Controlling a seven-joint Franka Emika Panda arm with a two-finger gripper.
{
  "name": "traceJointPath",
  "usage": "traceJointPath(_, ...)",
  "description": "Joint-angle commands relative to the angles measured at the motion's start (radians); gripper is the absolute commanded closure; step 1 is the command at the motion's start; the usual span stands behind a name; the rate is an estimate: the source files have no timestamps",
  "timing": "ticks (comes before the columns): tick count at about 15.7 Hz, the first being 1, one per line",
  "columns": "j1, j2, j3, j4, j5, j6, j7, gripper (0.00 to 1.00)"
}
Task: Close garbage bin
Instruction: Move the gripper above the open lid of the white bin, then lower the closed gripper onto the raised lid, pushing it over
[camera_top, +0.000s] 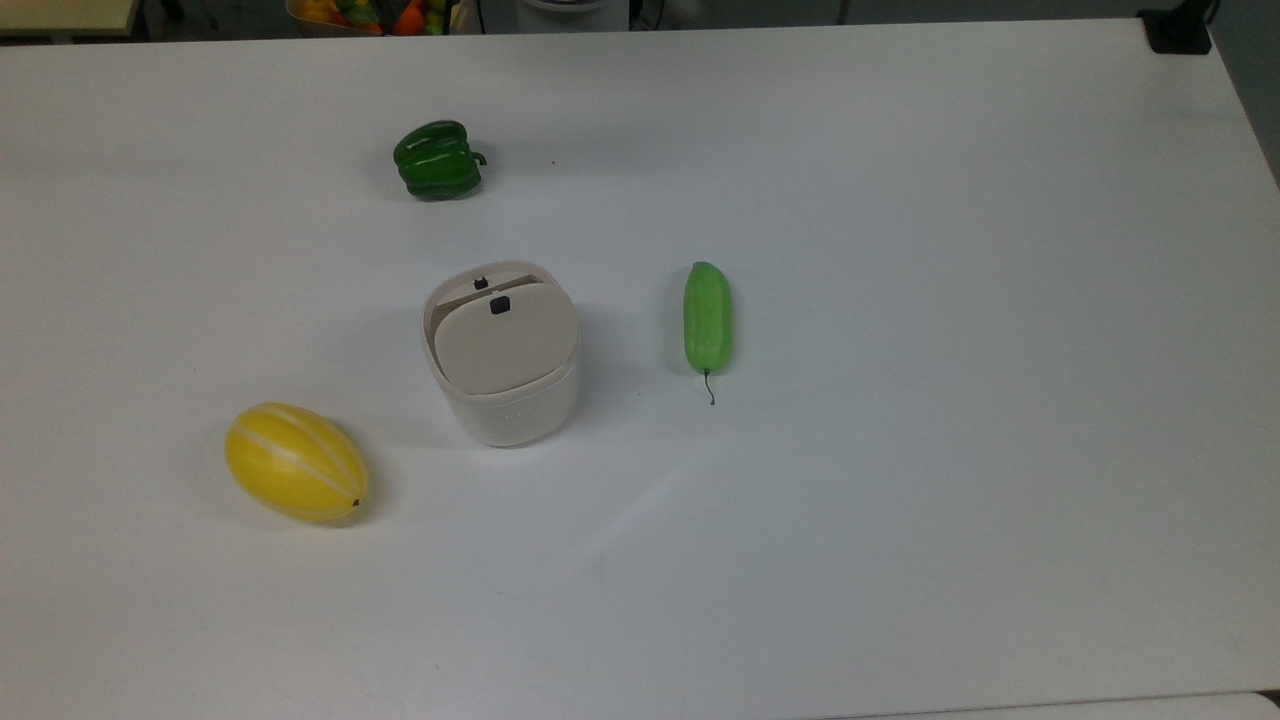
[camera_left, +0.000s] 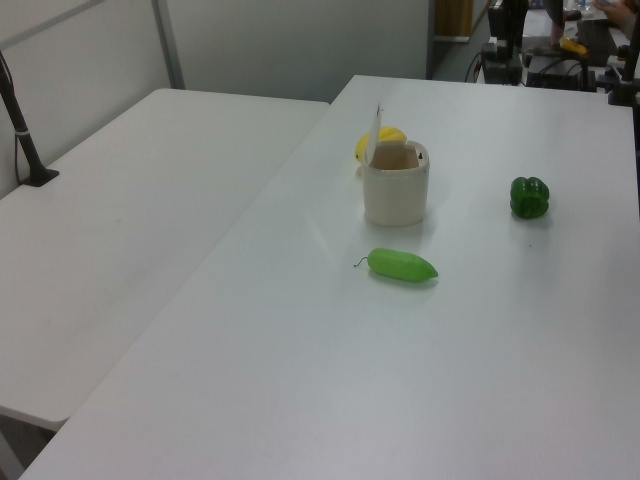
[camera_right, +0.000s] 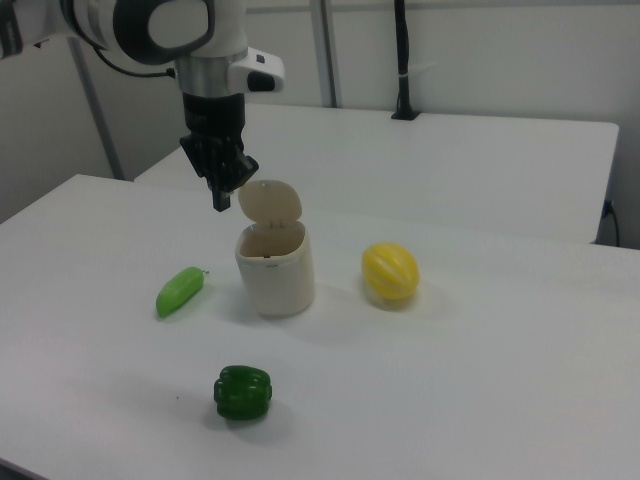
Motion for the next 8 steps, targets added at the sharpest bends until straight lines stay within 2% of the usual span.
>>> traceJointPath(1, 0.033, 0.041, 0.001, -0.018, 0.019, 0.115, -0.123, 1.0)
traceJointPath(4, 0.079, 0.087, 0.001, -0.012, 0.022, 0.245, -0.197, 1.0)
traceJointPath(8, 0.143, 0.147, 0.001, 0.002, 0.026, 0.554, -0.22, 1.0)
